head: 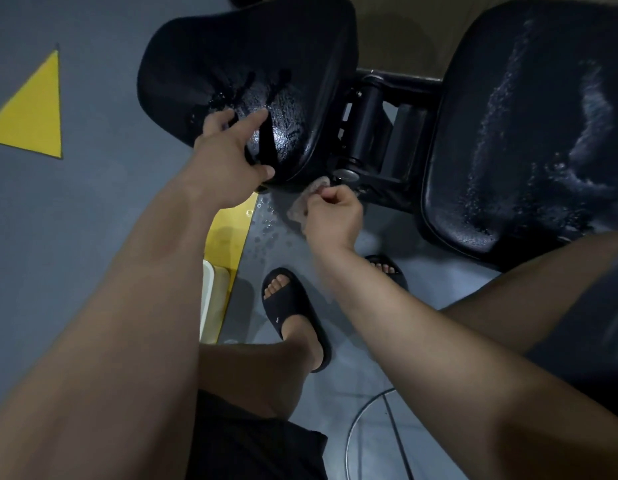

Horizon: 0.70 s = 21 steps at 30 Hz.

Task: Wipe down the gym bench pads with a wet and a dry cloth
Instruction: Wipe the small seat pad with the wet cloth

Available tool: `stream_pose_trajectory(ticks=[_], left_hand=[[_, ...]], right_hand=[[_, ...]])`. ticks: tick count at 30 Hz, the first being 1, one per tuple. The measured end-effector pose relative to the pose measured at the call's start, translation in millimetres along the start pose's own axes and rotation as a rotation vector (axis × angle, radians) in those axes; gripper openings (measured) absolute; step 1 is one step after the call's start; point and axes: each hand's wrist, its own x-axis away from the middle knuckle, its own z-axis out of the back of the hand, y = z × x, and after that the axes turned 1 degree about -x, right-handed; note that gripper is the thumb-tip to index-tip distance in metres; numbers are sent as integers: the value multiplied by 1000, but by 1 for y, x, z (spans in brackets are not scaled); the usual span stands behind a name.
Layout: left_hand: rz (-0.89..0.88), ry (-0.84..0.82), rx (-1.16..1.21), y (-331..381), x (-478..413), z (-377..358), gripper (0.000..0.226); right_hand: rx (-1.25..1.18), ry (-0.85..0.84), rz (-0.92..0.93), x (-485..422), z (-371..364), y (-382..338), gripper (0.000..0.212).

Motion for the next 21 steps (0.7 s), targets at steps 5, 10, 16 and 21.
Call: stream_pose_trajectory(ticks=[5,10,16,21], left_hand=[[62,98,68,29,-4,6,52],[48,97,103,47,-13,3,56],[102,93,94,37,-24,6,58],[145,85,74,29,-31,8,62]], right_hand=[[-11,72,210,1,10,-36,14],[-28,36,259,-28,1,-77,12],[-50,8,267,-74,-10,-113,19],[102,7,406,-125,-17,-133,15]])
